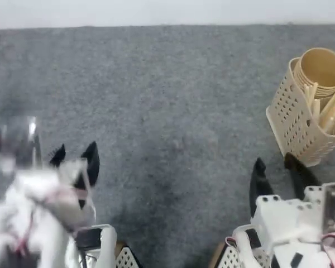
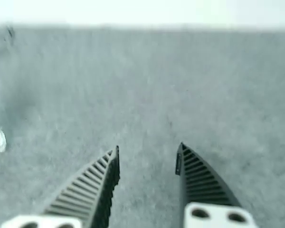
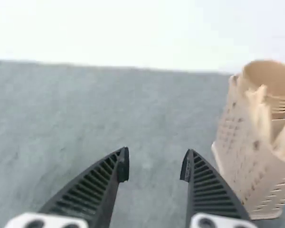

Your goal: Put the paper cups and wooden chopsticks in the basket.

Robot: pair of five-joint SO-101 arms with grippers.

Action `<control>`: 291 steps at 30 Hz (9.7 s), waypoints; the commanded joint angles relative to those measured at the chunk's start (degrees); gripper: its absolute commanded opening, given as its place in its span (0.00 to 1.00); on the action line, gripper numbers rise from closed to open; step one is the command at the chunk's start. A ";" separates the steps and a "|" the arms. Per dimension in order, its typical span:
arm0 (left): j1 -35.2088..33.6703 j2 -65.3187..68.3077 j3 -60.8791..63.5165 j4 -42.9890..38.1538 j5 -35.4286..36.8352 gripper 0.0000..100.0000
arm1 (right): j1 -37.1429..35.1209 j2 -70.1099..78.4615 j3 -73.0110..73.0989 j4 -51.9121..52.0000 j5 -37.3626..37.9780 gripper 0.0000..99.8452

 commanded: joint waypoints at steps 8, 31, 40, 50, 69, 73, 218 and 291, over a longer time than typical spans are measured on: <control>-0.09 -27.78 29.76 -15.38 -5.19 0.19 | 10.59 6.11 4.40 -6.11 5.19 0.20; 0.35 -21.63 56.66 -32.44 -2.29 0.32 | 28.00 78.20 -57.32 1.19 18.46 0.24; 0.00 -29.63 75.30 -38.07 -2.37 0.32 | 24.75 96.84 -72.44 0.66 21.27 0.24; 0.26 -35.43 80.22 -38.33 -2.55 0.32 | 24.13 111.08 -72.97 1.19 21.63 0.18; 0.35 -35.43 80.22 -38.07 -2.11 0.32 | 14.55 106.24 -72.62 2.07 28.48 0.01; 0.35 -35.43 80.22 -38.07 -2.11 0.32 | 11.74 104.84 -72.53 2.42 27.96 0.01; 0.00 -35.25 80.22 -26.81 -1.93 0.23 | 9.36 -25.01 85.10 -25.71 -0.18 0.24; 0.09 -35.34 80.22 -26.73 -2.11 0.01 | 9.27 -25.19 85.10 -25.71 -0.09 0.01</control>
